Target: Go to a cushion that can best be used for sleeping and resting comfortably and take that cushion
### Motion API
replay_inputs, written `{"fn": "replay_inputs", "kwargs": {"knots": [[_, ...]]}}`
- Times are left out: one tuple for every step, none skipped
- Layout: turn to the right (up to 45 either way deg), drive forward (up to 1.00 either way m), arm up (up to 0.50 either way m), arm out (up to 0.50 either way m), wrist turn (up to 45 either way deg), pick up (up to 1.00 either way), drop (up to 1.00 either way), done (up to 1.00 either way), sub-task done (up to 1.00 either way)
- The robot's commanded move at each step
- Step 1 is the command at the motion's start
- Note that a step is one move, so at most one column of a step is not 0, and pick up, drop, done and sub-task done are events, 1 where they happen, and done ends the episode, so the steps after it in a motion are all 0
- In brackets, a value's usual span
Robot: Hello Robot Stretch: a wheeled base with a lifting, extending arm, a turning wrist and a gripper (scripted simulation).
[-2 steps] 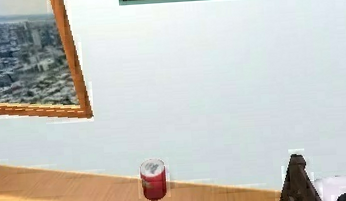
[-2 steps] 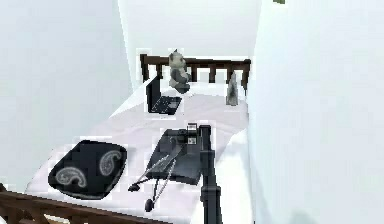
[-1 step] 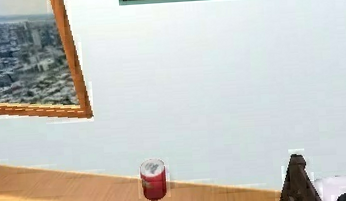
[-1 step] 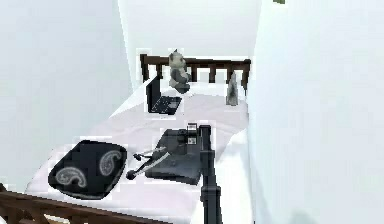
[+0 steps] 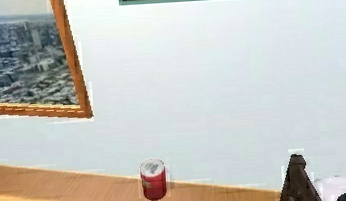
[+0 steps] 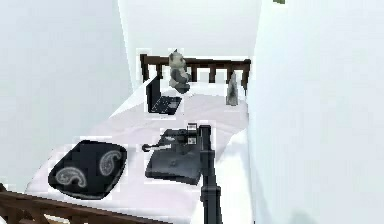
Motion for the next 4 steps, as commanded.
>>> {"fn": "replay_inputs", "kwargs": {"knots": [[0.0,0.0,0.0,0.0,45.0,0.0,0.0,0.0,0.0],[0.0,0.0,0.0,0.0,24.0,0.0,0.0,0.0,0.0],[0.0,0.0,-0.3,0.0,0.0,0.0,0.0,0.0,0.0],[0.0,0.0,0.0,0.0,0.0,1.0,0.0,0.0,0.0]]}}
